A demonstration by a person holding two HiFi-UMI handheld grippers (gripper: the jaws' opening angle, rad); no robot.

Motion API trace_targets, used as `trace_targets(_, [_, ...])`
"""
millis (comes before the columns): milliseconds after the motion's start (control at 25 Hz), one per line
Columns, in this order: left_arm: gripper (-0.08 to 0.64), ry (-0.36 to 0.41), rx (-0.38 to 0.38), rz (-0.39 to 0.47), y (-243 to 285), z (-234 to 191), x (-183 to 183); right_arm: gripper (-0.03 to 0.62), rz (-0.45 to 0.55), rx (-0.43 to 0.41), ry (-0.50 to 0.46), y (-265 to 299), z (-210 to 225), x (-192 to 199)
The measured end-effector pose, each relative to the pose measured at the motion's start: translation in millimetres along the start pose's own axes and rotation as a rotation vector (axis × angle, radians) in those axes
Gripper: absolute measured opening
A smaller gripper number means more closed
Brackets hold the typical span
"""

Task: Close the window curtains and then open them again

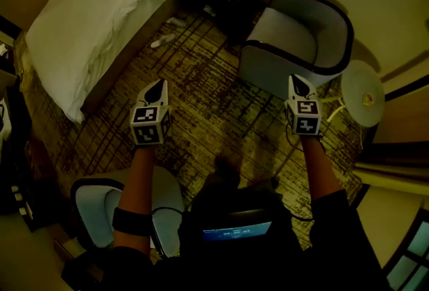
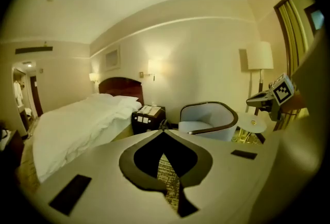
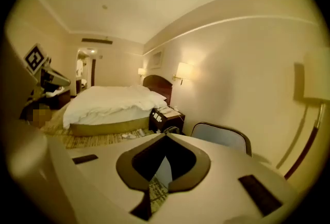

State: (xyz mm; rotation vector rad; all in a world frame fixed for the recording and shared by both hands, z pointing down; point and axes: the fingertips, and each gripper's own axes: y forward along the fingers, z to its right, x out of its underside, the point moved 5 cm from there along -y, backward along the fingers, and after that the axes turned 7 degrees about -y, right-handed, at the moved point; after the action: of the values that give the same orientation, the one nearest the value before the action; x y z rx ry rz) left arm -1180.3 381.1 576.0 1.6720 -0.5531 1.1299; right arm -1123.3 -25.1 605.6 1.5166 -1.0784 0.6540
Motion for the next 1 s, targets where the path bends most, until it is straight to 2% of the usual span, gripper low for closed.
trace_targets(80, [0.002, -0.022, 0.035, -0.006, 10, 29, -7, 0.006, 0.017, 0.020, 0.082, -15, 27, 5])
trace_targets(200, [0.002, -0.057, 0.079, -0.020, 22, 75, -12, 0.006, 0.038, 0.063, 0.142, -43, 70, 28])
trace_targets(440, [0.002, 0.013, 0.160, -0.028, 36, 183, -23, 0.006, 0.018, 0.157, 0.180, -109, 143, 82])
trace_targets(640, [0.002, 0.064, 0.258, -0.033, 44, 281, -31, 0.006, 0.005, 0.250, 0.203, -174, 203, 118])
trace_targets(800, [0.002, 0.103, 0.352, -0.029, 51, 367, -31, 0.006, -0.006, 0.338, 0.227, -235, 250, 154])
trace_targets(1000, [0.002, 0.160, 0.507, -0.030, 62, 491, -28, 0.006, -0.046, 0.485, 0.295, -323, 308, 215])
